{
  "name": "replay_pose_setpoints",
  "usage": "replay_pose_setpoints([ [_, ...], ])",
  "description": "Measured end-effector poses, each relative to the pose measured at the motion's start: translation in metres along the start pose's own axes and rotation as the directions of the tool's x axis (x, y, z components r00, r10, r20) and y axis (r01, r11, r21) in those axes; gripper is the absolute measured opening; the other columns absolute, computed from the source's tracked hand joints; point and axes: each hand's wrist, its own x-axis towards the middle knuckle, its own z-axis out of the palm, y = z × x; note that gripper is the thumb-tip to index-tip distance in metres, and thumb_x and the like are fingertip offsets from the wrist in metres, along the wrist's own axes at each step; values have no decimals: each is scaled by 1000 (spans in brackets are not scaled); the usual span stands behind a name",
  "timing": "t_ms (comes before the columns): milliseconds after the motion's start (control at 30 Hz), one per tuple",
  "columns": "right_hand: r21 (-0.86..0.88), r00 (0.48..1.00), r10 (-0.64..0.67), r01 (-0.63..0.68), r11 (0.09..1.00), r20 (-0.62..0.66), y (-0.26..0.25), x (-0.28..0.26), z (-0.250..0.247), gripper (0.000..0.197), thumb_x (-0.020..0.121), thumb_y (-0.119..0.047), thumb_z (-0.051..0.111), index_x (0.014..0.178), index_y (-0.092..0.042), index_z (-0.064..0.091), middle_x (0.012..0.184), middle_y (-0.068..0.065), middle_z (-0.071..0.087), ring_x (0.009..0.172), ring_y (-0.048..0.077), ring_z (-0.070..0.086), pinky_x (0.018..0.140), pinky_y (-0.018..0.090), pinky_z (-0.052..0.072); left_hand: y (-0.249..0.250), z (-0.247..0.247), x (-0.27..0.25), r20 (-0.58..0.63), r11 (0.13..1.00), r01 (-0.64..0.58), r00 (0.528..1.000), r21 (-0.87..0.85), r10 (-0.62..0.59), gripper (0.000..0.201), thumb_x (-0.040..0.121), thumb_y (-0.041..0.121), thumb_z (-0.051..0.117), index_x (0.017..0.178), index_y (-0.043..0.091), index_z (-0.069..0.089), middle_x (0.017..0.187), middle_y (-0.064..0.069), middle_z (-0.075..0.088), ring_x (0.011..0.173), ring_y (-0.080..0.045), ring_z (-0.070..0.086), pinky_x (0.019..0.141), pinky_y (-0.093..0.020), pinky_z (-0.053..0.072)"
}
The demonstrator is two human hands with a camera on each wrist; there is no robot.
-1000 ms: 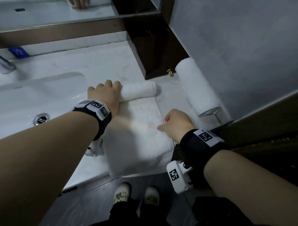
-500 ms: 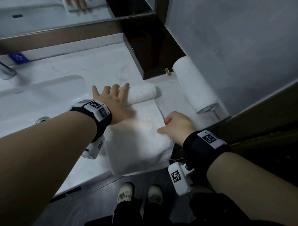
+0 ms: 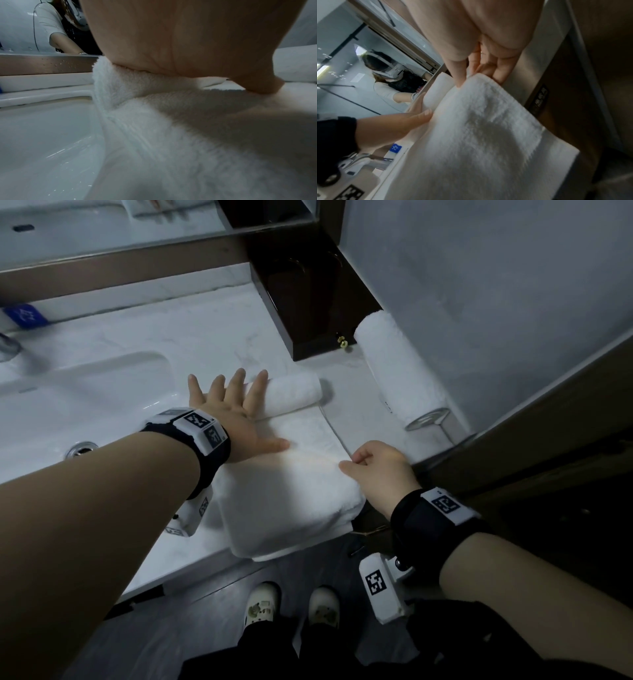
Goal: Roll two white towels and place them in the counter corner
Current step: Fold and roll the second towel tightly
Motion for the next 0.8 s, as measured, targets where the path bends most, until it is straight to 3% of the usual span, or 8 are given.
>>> replay_pose_setpoints([
  [100,130,1000,1,1,992,-11,14,-14,-1,23,74,-22,81,83,-11,63,74,-2,63,68,10,59,67,22,50,-1,0,-3,14,1000,-9,1000,-20,9,121,46,105,20,125,48,-52,162,2,-25,151,-30,-15,112,-64,-18],
  [167,191,1000,-1,0,981,3,23,-23,-2,26,71,-17,83,85,-11,63,78,1,65,69,9,60,68,22,52,0,0,-6,7,1000,-17,1000,-23,18,119,46,105,23,118,51,-54,162,1,-26,150,-32,-15,112,-64,-17],
  [267,258,1000,2,-1,966,-3,30,-27,-4,29,67,-10,85,85,-8,62,81,4,67,72,11,61,70,23,53,2,1,-9,-1,999,-17,1000,-32,17,115,49,103,24,120,54,-53,162,0,-26,150,-33,-15,113,-64,-16],
  [367,264,1000,3,-4,964,4,34,-25,-5,29,65,-6,85,80,-8,60,77,7,66,69,15,61,73,33,55,7,1,-14,4,1000,2,1000,-21,-2,112,55,100,26,122,54,-51,161,0,-28,150,-33,-16,114,-63,-15],
  [533,271,992,51,-18,962,-116,46,-22,-3,34,62,-11,86,71,-14,54,65,0,63,60,14,59,64,33,54,20,-1,-24,46,998,58,997,-22,-57,106,72,90,33,128,51,-48,160,-3,-31,149,-34,-21,113,-64,-14],
  [600,343,985,108,-56,938,-137,50,-23,-1,36,61,-14,87,70,-15,52,66,2,60,65,23,63,71,41,57,25,1,-27,47,997,77,996,-6,-76,102,76,86,32,126,49,-50,159,-4,-32,148,-35,-21,113,-66,-13],
  [700,476,983,182,-142,868,-39,55,-26,3,34,61,-19,85,74,-14,53,74,9,61,88,41,67,83,55,55,28,4,-29,28,997,82,996,0,-82,102,74,89,29,123,49,-51,158,-5,-34,148,-36,-23,111,-67,-15],
  [800,442,977,179,-211,872,114,60,-28,5,42,60,-24,87,85,-15,55,91,7,66,94,33,67,88,48,55,28,10,-30,8,997,72,997,-9,-72,110,62,98,26,123,50,-52,156,-5,-38,147,-36,-24,109,-67,-19],
])
